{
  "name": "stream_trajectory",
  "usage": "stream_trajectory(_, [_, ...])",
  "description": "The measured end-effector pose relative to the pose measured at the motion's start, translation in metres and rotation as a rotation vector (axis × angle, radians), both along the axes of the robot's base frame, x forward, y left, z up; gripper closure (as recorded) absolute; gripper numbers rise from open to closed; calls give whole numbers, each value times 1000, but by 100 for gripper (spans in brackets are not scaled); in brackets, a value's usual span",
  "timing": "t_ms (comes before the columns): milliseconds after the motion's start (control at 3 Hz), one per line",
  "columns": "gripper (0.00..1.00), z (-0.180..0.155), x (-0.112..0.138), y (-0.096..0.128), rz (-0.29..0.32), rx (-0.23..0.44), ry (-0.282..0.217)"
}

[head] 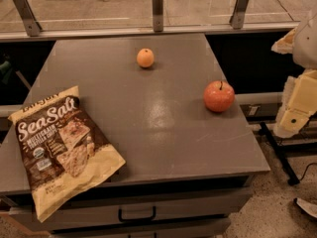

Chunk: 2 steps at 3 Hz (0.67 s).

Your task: Pick apple

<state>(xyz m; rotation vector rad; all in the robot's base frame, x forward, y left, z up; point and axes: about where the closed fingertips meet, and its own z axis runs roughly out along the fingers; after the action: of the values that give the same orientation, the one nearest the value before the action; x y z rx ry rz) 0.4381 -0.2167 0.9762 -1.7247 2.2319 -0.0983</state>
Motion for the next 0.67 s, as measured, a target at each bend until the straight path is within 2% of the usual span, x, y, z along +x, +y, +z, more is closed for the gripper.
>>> stream_trajectory(333, [0,0,0,0,0,0,0])
stream_trajectory(667, [0,-6,4,3,10,28,-7])
